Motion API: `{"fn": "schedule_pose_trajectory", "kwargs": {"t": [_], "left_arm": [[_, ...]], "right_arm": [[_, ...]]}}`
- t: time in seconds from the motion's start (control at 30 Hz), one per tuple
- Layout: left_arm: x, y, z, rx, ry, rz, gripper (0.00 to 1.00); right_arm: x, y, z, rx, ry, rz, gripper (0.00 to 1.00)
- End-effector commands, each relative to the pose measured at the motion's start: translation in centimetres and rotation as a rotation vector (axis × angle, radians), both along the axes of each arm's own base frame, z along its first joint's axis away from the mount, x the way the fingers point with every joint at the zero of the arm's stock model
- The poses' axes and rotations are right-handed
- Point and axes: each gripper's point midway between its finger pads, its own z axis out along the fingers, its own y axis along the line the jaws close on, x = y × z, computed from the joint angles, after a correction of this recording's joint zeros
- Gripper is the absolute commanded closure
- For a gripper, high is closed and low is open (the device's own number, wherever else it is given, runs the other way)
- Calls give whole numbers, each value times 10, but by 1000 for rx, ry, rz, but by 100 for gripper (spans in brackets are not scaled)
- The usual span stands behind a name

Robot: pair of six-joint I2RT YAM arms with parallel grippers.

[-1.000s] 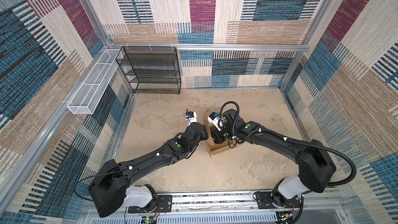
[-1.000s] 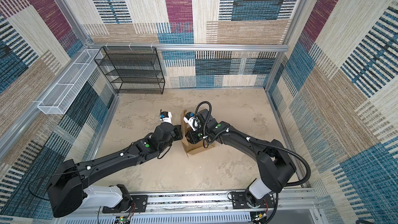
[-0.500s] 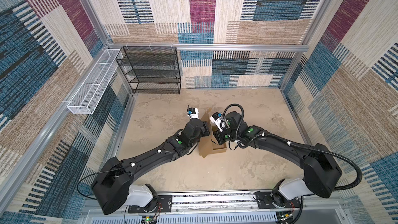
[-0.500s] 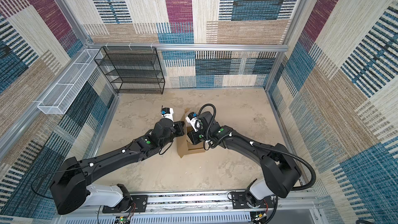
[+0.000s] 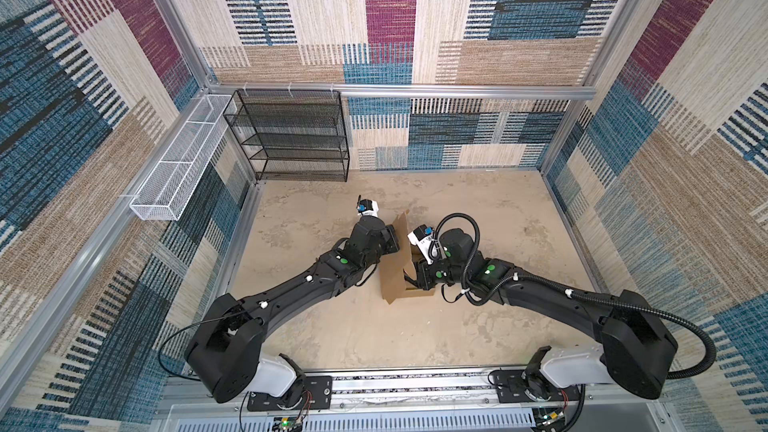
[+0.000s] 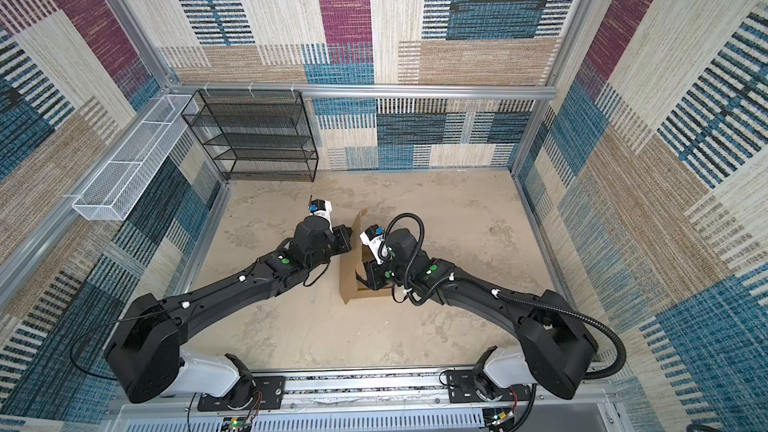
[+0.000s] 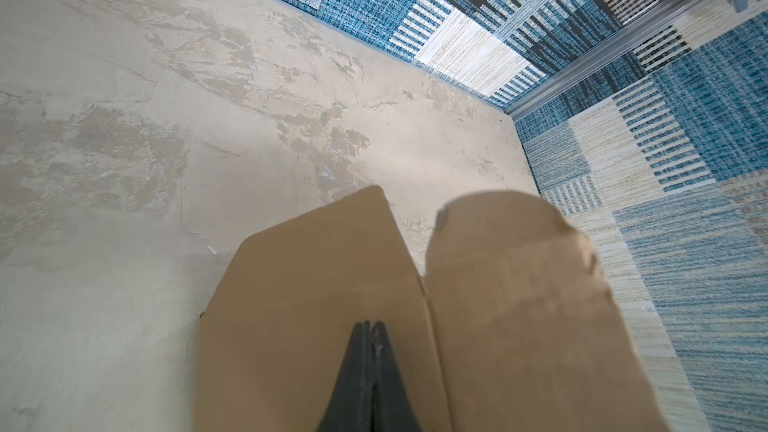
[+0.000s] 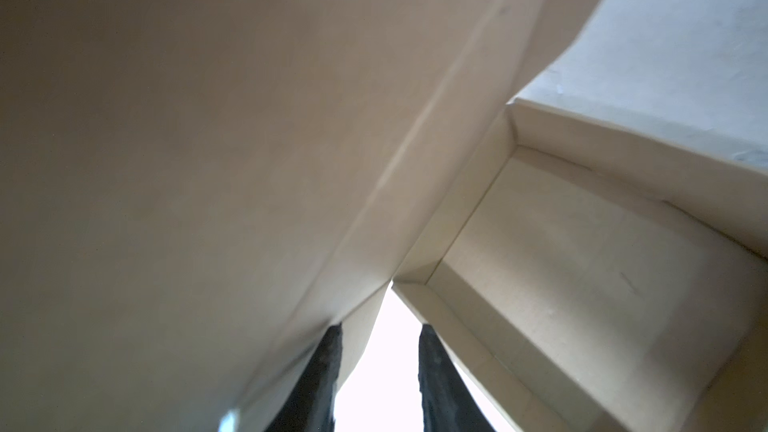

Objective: Fold the paper box

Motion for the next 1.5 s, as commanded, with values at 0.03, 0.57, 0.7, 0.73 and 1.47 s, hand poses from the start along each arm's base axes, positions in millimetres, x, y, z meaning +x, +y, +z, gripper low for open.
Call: {"fn": "schedule_pose_trajectory", "kwargs": {"t": [0.03, 0.57, 0.7, 0.73, 1.47], "left_arm": [[4, -12, 2, 3, -1, -72, 100], [33, -34, 11, -14, 6, -157, 100], [39, -28, 12, -4, 9, -155, 100], [40, -23, 13, 4, 14, -149, 100], [-89, 130, -12, 226, 139, -15, 37]], "right_arm": [[4, 6, 18, 87, -49, -49, 66], [-9, 32, 28, 195, -97, -104, 67], [-12, 46, 26, 201, -114, -107, 67], [-12, 49, 27, 202, -119, -111, 68], [18, 47, 30, 60, -187, -212, 70]]}}
